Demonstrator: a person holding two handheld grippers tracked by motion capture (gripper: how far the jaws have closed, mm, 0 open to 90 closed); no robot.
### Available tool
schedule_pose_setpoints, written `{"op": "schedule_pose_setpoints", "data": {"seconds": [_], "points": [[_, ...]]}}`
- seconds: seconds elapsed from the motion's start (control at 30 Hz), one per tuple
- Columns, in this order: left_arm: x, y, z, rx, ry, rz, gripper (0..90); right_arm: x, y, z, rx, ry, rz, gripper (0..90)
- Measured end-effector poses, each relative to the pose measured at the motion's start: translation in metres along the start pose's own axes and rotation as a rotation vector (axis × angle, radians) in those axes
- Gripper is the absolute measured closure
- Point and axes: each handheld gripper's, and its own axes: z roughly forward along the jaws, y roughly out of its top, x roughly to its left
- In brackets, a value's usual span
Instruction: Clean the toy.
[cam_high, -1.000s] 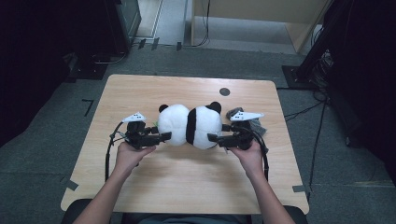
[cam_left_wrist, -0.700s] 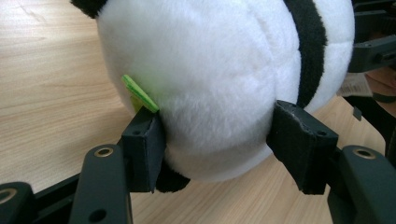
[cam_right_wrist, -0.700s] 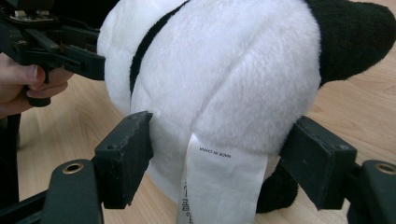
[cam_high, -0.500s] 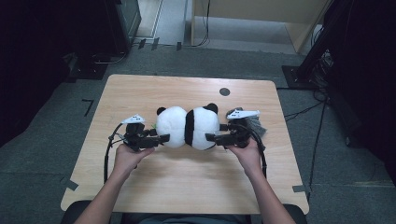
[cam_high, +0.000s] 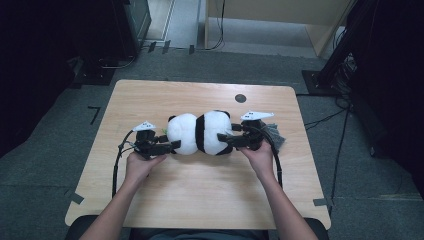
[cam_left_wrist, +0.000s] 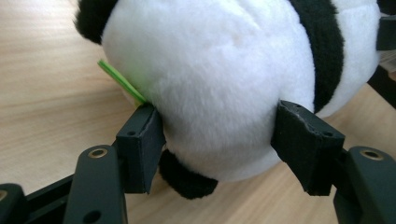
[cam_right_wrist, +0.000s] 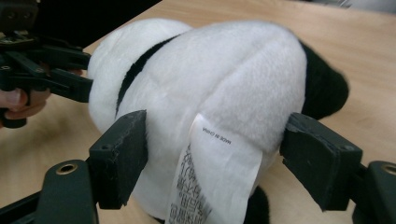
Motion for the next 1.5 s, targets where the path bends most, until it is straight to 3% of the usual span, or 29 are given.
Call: {"op": "schedule_pose_setpoints", "data": {"seconds": [0.13,0.2,0.33,0.47,0.57,0.67,0.8,0.93,1.1,1.13,1.23,1.37,1.5], "points": [[0.0,0.003,0.003,-0.014,0.01,0.03,33.5,0.0,0.001,0.0,-0.036,-0.043,-0.077,24.9],[0.0,0.004,0.002,-0.008,0.016,0.053,33.2,0.0,0.0,0.001,-0.041,-0.041,-0.09,25.1],[-0.002,0.015,0.002,0.042,0.035,0.105,33.2,0.004,0.001,0.0,-0.047,-0.066,-0.169,25.2],[-0.002,0.023,0.003,0.053,0.037,0.12,33.1,0.004,0.006,-0.003,-0.031,-0.079,-0.158,29.1],[0.0,0.025,0.004,0.047,0.044,0.135,32.5,0.004,0.008,-0.007,-0.044,-0.099,-0.176,28.3],[0.004,0.026,0.007,0.042,0.028,0.122,32.0,0.005,0.007,-0.003,-0.028,-0.104,-0.192,27.8],[0.005,0.023,0.008,0.033,0.024,0.114,31.5,0.0,0.005,0.008,-0.006,-0.042,-0.164,22.9],[0.001,0.02,0.011,0.026,0.029,0.147,30.4,-0.005,0.001,0.013,0.027,-0.049,-0.182,20.5],[0.0,0.019,0.012,-0.001,0.032,0.15,30.8,-0.013,0.0,0.014,0.027,-0.021,-0.121,20.9],[0.0,0.019,0.012,-0.002,0.034,0.152,31.0,-0.013,-0.001,0.014,0.021,-0.026,-0.107,21.6],[0.0,0.019,0.013,0.001,0.042,0.154,31.4,-0.007,-0.006,0.015,-0.012,-0.069,-0.131,22.8],[0.0,0.018,0.012,0.003,0.039,0.158,32.6,-0.005,-0.002,0.011,-0.013,-0.087,-0.115,24.3],[-0.003,0.018,0.01,0.003,0.06,0.185,33.8,-0.004,0.003,-0.004,-0.039,-0.111,-0.126,34.7]]}}
